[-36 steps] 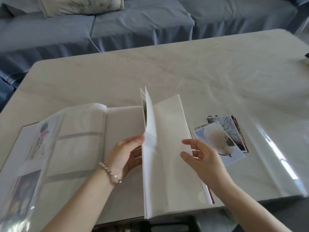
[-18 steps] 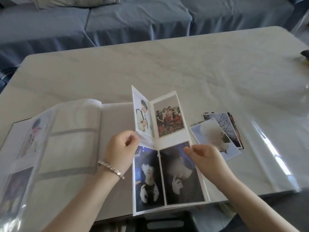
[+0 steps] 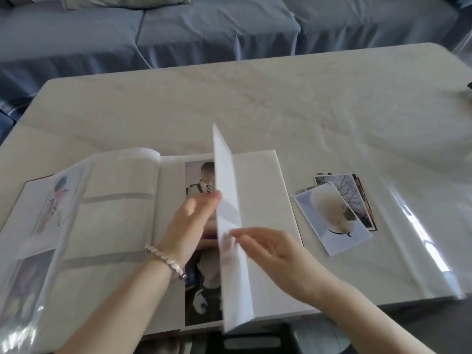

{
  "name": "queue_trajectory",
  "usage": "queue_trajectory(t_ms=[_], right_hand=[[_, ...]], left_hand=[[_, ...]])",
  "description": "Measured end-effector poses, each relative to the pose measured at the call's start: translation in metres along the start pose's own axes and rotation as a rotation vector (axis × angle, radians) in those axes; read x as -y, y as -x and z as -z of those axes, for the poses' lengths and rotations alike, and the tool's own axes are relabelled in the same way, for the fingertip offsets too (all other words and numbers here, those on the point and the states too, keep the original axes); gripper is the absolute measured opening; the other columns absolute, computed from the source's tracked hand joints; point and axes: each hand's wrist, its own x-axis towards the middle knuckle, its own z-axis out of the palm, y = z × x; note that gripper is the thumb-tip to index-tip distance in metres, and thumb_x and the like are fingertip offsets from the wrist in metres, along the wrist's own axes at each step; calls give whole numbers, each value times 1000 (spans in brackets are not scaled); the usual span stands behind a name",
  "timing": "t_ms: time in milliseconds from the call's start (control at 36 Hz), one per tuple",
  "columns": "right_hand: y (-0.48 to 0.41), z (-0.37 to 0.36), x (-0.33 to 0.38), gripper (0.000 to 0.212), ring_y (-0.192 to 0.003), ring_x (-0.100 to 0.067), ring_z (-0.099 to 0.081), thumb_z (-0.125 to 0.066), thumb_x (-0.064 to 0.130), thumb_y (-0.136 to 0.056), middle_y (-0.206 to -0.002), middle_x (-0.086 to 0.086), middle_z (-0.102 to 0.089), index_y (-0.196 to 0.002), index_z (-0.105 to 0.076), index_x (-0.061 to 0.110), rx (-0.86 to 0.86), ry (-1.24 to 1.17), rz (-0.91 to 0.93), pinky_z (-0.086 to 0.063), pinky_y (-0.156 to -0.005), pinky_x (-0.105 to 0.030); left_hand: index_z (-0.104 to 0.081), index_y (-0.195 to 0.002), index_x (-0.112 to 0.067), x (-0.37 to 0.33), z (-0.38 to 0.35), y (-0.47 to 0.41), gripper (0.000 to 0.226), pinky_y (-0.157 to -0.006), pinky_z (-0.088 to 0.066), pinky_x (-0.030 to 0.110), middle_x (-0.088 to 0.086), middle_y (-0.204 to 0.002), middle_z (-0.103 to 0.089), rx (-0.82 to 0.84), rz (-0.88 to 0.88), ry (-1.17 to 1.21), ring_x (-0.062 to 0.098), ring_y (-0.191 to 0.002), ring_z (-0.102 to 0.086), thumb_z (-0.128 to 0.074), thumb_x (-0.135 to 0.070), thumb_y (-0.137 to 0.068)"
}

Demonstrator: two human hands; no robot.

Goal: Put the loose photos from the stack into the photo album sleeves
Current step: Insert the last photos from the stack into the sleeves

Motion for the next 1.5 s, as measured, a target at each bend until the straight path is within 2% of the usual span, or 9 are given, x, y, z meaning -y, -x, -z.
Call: queue_trajectory(t_ms=[83, 167, 306, 528, 750, 1028, 1111, 1278, 1500], right_hand=[[2, 5, -7, 32, -98, 27, -45, -54, 46, -88, -107, 42, -48, -118, -59, 39, 0, 250, 44, -32, -81, 6], [1, 29, -20, 27, -91, 25, -44, -62, 30, -87, -114, 28, -53, -114, -64, 30, -192, 424, 87, -26, -83, 6], [-5, 80, -49, 40, -99, -21, -53, -72, 23, -80, -112, 1, -53, -118, -60, 16, -548, 575, -179, -38, -75, -23], [-12, 110, -68, 96, -122, -33, -33, -75, 56, -65, -132, -14, -36, -140, -26, 20, -400, 903, -592, -33, -98, -40], [-12, 118, -72, 91, -111, -35, -43, -83, 46, -61, -117, -15, -41, -131, -39, 11, -509, 774, -615, -40, -90, -39], [-11, 132, -72, 11, -48, -3, -48, -68, 10, -77, -59, 9, -57, -76, -69, 21, -728, 402, -166, -36, -37, -12], [-19, 138, -51, 12, -50, 1, -54, -72, 12, -79, -54, 15, -62, -76, -71, 24, -834, 145, -69, -41, -47, -8], [-48, 131, -12, 1, -74, -24, -66, -68, 19, -85, -79, -3, -73, -84, -69, 20, -771, -343, -94, -57, -73, -42], [-103, 83, -8, 8, -53, -8, -55, -55, 17, -93, -65, 4, -62, -94, -59, 11, -731, -196, -109, -50, -50, -24]], left_hand=[[-55, -104, -29, 3, 2, -6, 32, -59, -39, 11, -20, -87, -63, -149, -107, -303, -7, -79, -61, -72, -26, -77], [-25, -141, -32, 15, 7, -10, 74, -62, -44, 25, -6, -97, -60, -233, -144, -459, 17, -79, -61, -60, -4, -82], [-6, -150, -25, 32, 9, -9, 91, -85, -31, 24, 11, -147, -27, -314, -184, -807, 27, -124, -40, -63, -5, -82], [-1, -149, -20, 39, -2, -22, 70, -112, 5, 25, -4, -156, 15, -59, -383, -1359, 13, -144, 14, -35, -6, -90], [13, -147, -33, 56, -3, -42, 68, -111, 14, 34, -17, -140, 36, -91, -276, -1332, 9, -141, 22, -22, -56, -94], [5, -148, -31, 64, 0, -43, 92, -106, 21, 31, -16, -152, 21, -175, -306, -1357, 8, -142, 18, 15, -67, -64], [1, -149, -28, 64, 1, -40, 87, -107, 20, 29, -13, -156, 10, -196, -327, -1359, 3, -139, 19, 10, -66, -71], [3, -149, -27, 64, 1, -40, 71, -106, 23, 27, -14, -156, 12, -198, -334, -1321, -2, -128, 29, -16, -61, -90], [-2, -150, -24, 65, 0, -38, 73, -107, 20, 28, -13, -157, 6, -233, -357, -1286, 8, -142, 16, -25, -59, -90]])
